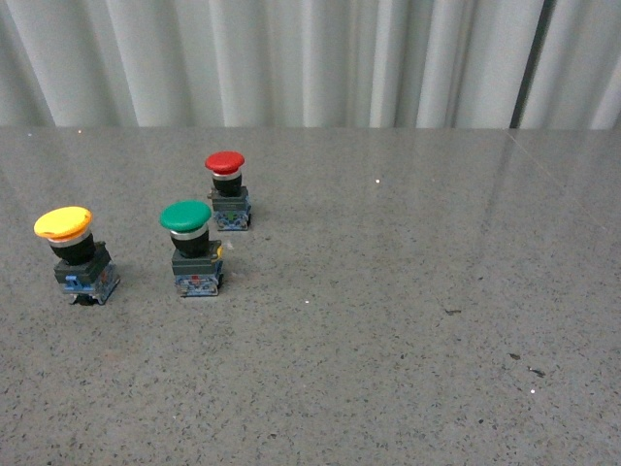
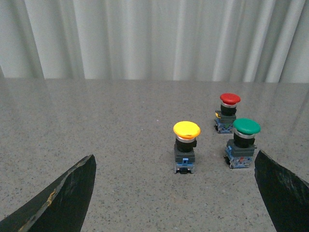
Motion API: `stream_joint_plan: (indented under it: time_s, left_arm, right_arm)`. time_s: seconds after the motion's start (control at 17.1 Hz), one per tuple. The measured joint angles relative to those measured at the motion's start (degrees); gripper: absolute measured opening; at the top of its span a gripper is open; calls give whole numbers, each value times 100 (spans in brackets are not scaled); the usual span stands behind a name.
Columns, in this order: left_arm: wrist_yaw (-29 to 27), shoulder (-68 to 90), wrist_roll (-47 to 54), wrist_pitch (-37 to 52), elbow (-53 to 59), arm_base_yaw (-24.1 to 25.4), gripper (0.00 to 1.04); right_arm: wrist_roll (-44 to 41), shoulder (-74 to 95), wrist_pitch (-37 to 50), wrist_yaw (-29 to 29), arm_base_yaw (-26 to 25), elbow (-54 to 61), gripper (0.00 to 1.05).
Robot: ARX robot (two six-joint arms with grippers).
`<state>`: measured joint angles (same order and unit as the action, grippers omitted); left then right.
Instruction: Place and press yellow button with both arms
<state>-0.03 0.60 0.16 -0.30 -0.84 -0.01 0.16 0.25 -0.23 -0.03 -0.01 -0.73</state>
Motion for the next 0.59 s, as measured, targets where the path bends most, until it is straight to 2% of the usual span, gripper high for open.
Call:
stream_joint_plan:
  time_s: [0.59]
  left_arm:
    - [-2,0,0,0,0,0,98]
  right_arm:
    - [0,0,0,0,0,0,98]
